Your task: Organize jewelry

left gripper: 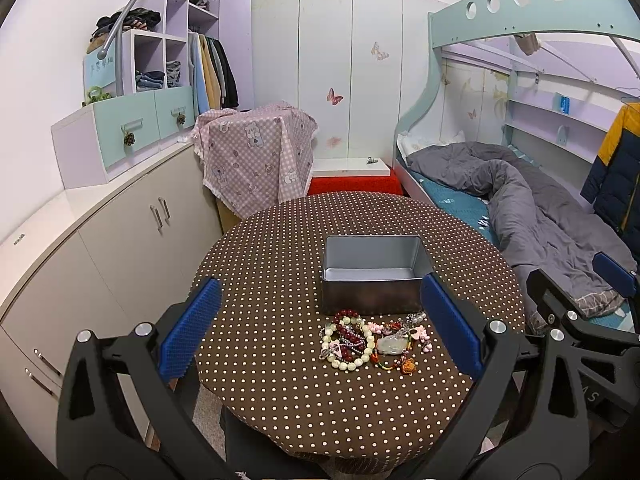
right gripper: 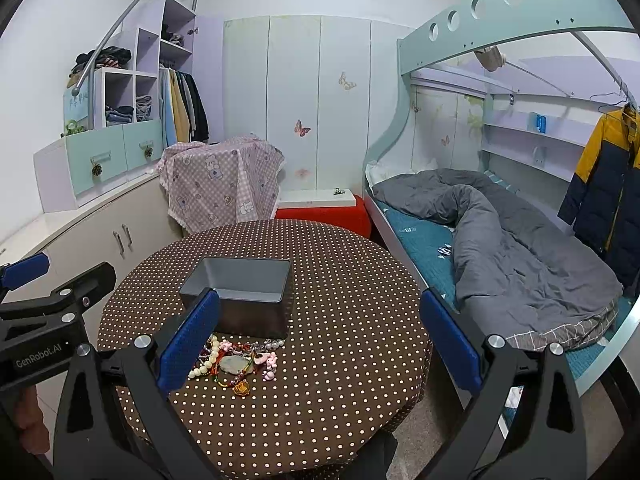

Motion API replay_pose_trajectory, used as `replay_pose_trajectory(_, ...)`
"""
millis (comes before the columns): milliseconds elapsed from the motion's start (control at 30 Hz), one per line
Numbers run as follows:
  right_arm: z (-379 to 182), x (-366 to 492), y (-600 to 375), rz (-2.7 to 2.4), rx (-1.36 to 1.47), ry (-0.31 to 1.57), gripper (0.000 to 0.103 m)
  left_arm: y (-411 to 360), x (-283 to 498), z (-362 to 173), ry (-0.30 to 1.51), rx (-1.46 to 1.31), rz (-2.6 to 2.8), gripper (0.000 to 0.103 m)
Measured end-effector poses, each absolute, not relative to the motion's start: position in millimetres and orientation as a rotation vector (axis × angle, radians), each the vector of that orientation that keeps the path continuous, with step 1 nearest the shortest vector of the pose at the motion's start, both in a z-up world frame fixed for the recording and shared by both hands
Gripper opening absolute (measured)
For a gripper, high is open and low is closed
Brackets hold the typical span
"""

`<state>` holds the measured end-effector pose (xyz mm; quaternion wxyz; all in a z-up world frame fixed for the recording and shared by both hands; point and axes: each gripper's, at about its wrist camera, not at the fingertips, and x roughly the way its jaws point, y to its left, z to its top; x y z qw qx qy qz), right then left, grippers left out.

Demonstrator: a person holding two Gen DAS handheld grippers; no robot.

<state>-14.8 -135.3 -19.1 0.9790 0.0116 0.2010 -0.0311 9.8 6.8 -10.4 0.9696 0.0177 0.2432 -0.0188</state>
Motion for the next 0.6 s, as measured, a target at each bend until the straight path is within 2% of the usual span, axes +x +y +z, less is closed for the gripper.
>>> replay_pose_trajectory(600,-50,11,-130,-0.039,0.019,0.555,0.095,14,38,-42,0.639,0.027,-0.031,0.097)
